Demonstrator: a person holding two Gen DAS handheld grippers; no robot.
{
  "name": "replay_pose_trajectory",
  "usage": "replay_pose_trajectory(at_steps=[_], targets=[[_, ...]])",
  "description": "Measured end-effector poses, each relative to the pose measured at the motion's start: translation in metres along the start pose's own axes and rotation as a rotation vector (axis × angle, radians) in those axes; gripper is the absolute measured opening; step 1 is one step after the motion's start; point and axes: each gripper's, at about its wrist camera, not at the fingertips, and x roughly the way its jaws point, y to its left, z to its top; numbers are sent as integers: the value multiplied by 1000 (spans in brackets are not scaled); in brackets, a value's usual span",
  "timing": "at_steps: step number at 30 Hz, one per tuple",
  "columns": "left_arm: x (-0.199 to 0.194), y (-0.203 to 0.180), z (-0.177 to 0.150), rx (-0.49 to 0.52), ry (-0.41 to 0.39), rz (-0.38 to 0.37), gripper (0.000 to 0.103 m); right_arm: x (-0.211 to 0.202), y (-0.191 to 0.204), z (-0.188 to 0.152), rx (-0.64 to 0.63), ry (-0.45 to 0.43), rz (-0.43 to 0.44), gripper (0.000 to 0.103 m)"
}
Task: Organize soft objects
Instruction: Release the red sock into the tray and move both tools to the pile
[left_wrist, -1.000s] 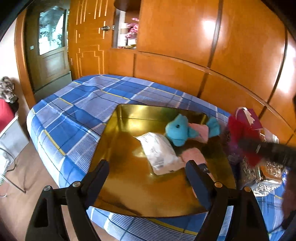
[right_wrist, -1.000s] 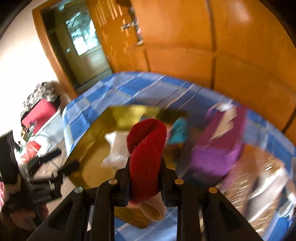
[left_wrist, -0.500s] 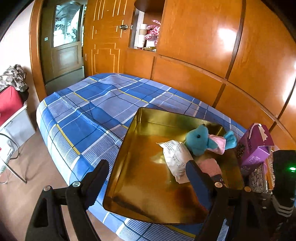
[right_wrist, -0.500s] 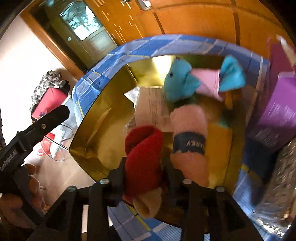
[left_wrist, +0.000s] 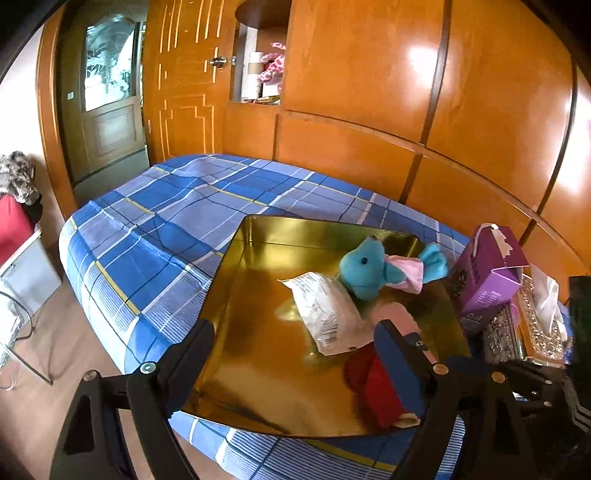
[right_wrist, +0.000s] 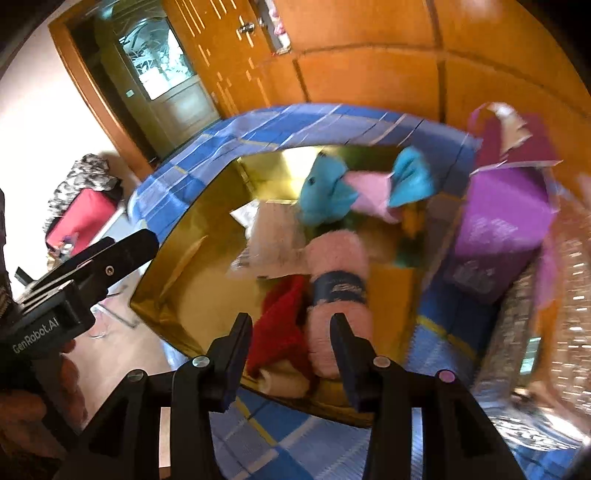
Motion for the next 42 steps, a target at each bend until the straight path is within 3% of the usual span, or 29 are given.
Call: replay_pose_trajectory(at_steps=[6, 24, 32, 42], targets=[[-4, -13, -3, 35, 2, -25, 89, -30, -7, -8, -16, -84, -105, 44], [-16, -58, -15, 146, 8, -89, 89, -115, -65, -41, 95, -257, -238, 44], [-26, -81, -12, 218, -16, -115, 89, -150, -99, -61, 160, -304, -312, 44], [-38, -122, -8, 331, -48, -168, 89, -187, -167, -108, 322, -298, -443, 44]])
